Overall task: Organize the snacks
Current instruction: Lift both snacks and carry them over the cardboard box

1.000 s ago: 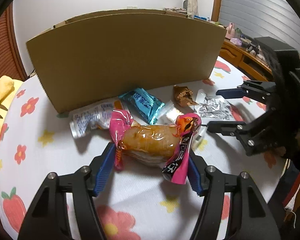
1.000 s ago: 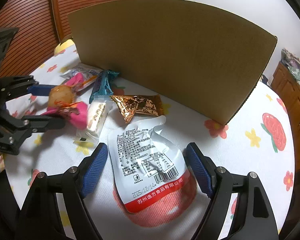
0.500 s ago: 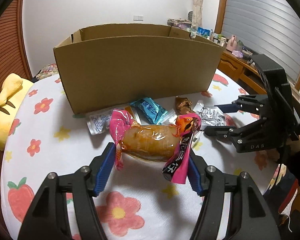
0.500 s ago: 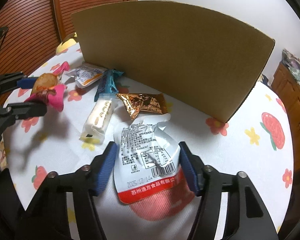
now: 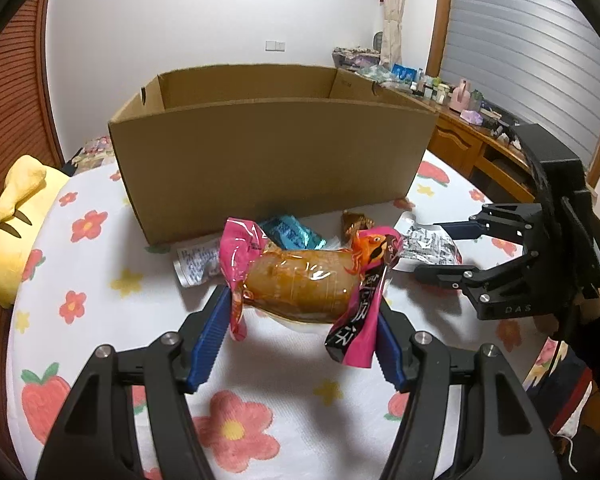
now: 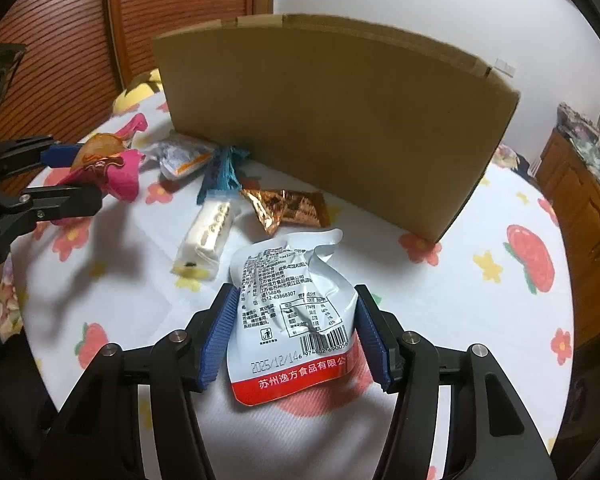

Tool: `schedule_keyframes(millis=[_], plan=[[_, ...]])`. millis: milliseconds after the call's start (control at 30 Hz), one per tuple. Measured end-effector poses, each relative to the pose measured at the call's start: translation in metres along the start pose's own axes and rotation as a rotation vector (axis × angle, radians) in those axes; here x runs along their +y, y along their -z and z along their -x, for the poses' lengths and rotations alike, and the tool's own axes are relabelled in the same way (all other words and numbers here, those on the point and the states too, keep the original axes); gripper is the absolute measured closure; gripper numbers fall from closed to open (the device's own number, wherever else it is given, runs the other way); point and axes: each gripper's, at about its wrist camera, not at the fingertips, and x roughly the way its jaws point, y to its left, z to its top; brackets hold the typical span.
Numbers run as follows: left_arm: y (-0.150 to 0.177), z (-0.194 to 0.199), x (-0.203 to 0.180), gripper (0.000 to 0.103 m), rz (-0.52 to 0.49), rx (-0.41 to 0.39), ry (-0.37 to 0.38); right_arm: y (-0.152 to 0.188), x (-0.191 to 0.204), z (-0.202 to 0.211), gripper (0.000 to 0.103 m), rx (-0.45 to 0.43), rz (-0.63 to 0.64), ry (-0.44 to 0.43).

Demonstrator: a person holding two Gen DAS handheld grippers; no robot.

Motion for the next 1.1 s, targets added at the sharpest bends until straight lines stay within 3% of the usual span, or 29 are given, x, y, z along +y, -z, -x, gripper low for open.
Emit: schedule_keyframes(millis=[567, 1100], plan=[[-0.055, 0.038, 0.002, 0.037, -0.021, -0.138, -0.02, -0.047, -0.002, 0.069, 0.043, -0.19, -0.003, 0.009], [-0.131, 0.004, 0.018, 0.037, -0.051, -0.164, -0.057, -0.118, -0.043, 0.064, 0.042, -0.287, -0.053, 0.003]])
